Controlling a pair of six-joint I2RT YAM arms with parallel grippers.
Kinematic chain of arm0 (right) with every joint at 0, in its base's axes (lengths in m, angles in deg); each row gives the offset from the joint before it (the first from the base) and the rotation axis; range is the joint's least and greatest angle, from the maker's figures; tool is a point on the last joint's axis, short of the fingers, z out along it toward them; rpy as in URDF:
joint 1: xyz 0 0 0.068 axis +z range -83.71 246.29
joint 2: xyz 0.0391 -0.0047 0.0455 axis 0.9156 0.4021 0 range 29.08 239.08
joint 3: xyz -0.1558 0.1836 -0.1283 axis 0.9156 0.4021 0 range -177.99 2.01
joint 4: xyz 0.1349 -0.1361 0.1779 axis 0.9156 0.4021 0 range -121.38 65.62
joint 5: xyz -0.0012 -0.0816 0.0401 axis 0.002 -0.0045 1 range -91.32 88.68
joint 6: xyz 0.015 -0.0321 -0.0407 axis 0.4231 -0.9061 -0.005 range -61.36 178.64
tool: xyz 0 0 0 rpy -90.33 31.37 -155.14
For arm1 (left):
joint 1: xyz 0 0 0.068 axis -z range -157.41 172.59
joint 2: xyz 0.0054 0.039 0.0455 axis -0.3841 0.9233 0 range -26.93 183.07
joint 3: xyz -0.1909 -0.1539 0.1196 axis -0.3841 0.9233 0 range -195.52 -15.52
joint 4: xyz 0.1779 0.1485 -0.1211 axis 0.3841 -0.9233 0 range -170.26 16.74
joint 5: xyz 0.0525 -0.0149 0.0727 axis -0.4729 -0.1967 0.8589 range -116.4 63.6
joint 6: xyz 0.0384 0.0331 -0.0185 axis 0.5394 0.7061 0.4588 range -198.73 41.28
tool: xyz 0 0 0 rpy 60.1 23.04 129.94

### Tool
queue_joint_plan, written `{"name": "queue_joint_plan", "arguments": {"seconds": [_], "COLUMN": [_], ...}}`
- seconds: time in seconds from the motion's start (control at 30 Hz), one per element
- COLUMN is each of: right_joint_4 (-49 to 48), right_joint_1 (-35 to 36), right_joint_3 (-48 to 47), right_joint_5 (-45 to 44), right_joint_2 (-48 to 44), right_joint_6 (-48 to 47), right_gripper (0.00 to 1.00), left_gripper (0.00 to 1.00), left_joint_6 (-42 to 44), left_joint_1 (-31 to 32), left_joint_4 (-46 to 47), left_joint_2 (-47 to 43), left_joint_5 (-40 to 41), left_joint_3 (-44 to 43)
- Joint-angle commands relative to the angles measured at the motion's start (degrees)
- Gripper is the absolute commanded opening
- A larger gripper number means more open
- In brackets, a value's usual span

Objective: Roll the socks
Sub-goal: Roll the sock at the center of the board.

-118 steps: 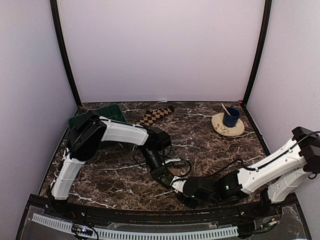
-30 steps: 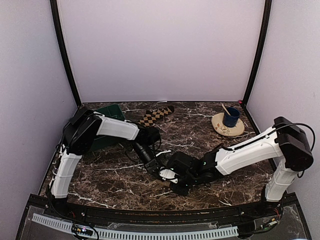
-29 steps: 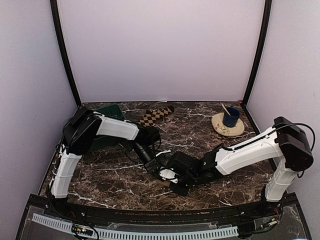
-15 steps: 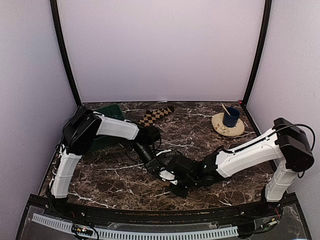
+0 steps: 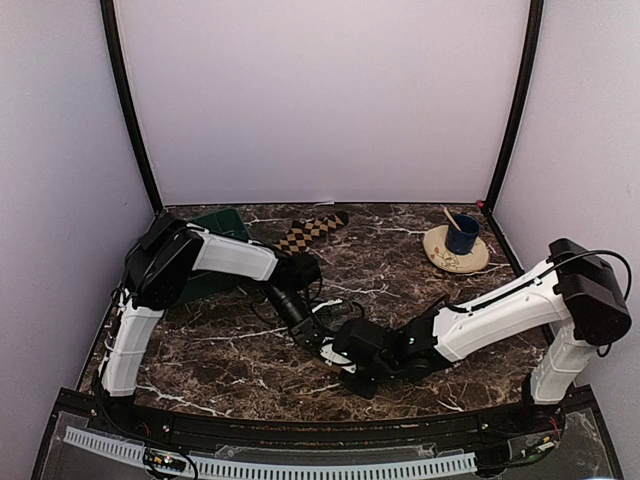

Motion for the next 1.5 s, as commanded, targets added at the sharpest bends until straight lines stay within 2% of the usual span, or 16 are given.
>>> {"name": "queue_joint_plan", "arguments": {"seconds": [0.0, 0.67, 1.3, 1.47], "right_joint_4": [4.38, 2.85, 2.58, 0.77], "right_joint_1": [1.45, 3.94, 9.11, 9.3], "right_joint_3": [1.32, 0.33, -0.09, 2.41], "right_joint_5": [-3.11, -6.53, -11.62, -12.15], "right_joint_2": [-0.8, -0.25, 0.93, -0.11], "right_joint_6": [1.31, 4.09, 10.7, 13.82], "right_gripper": [0.31, 0.12, 0.05, 0.02], "left_gripper": [0.1, 0.1, 0.08, 0.08], "left_joint_6": [-0.18, -0.38, -2.46, -3.24], "left_joint_1": [0.47, 0.73, 1.09, 1.09], "left_joint_4": [0.43, 1.02, 2.29, 2.75], "left_joint_2": [0.87, 0.86, 0.41, -0.39], "left_joint_5": [5.69, 6.17, 7.92, 8.5], "left_joint_3": [2.49, 3.68, 5.17, 6.49]}}
